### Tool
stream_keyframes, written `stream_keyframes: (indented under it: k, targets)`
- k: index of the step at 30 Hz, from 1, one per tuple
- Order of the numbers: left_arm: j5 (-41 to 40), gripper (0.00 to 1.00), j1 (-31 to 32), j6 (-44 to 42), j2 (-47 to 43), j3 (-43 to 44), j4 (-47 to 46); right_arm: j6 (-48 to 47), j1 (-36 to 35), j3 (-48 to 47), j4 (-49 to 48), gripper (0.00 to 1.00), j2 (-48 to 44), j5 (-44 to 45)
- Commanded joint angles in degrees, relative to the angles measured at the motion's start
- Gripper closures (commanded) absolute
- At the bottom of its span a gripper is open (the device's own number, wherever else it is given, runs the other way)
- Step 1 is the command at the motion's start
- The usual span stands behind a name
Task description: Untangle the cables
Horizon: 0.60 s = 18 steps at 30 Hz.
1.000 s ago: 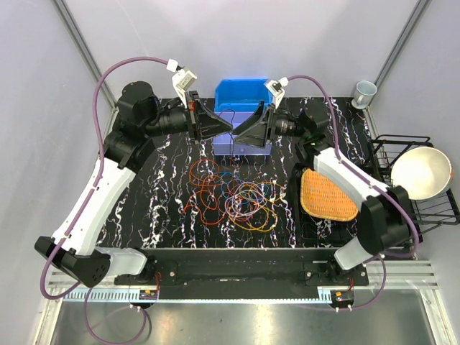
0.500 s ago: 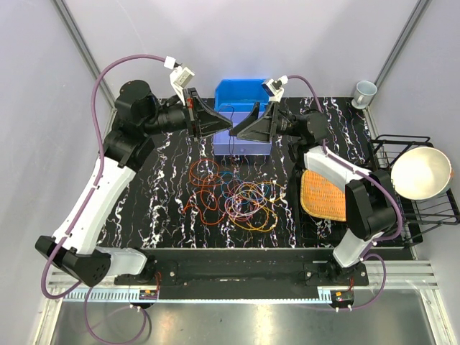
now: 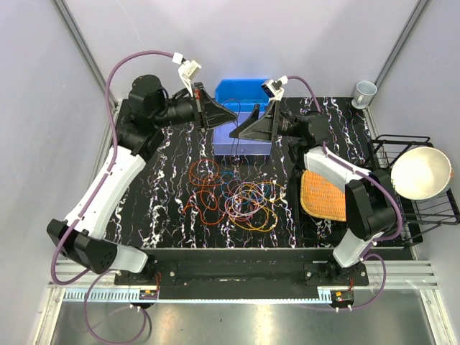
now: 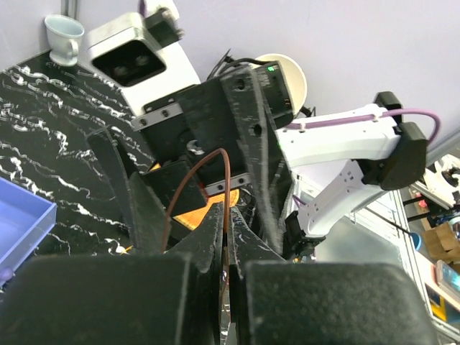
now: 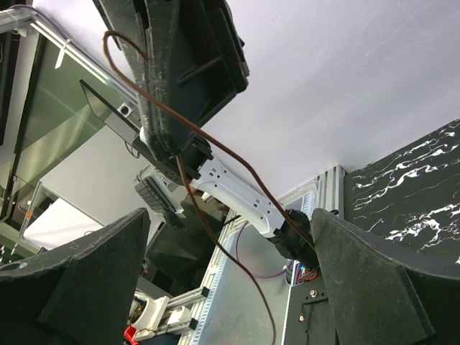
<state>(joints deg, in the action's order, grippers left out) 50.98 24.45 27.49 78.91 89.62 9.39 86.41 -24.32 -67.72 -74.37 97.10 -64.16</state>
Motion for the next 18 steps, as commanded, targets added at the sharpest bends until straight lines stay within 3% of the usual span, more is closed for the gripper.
stream_keyframes:
  k: [1, 6, 9, 10, 13, 14, 17, 18]
  targets:
    - [-3.07, 1.00, -0.28, 0.55, 0.54, 2.22, -2.45, 0.25, -0.56, 0.66, -13.61, 0.00, -2.35, 0.00]
    - [-5.63, 1.00, -0.28, 0.03, 0.98, 2.40, -1.22, 0.07, -0.65, 0.93, -13.61, 0.04, -1.91, 0.35]
    - [-7.47, 1.00, -0.28, -0.85, 1.42, 3.01, 0.28, -0.01, -0.64, 0.93, -13.52, 0.14, -1.65, 0.44]
    - [-7.74, 1.00, -0.19, -1.03, 1.42, 3.45, 0.63, -0.01, -0.65, 0.93, -13.35, 0.29, -1.56, 0.61]
    - [-8.00, 1.00, -0.28, -1.03, 2.03, 3.98, 1.25, 0.16, -0.65, 0.84, -13.26, 0.49, -1.30, 0.88]
    - [-8.18, 1.00, -0.28, -1.03, 2.12, 3.98, 1.25, 0.33, -0.73, 0.75, -13.08, 0.62, -0.78, 0.88]
    - [-8.35, 1.00, -0.28, -0.86, 2.21, 3.80, 1.25, 0.77, -0.73, -0.13, -11.85, 0.86, 0.19, 0.35]
    - [-8.35, 1.00, -0.19, -0.68, 2.30, 3.80, 1.25, 0.78, -0.91, -0.30, -11.33, 0.89, 0.37, 0.35]
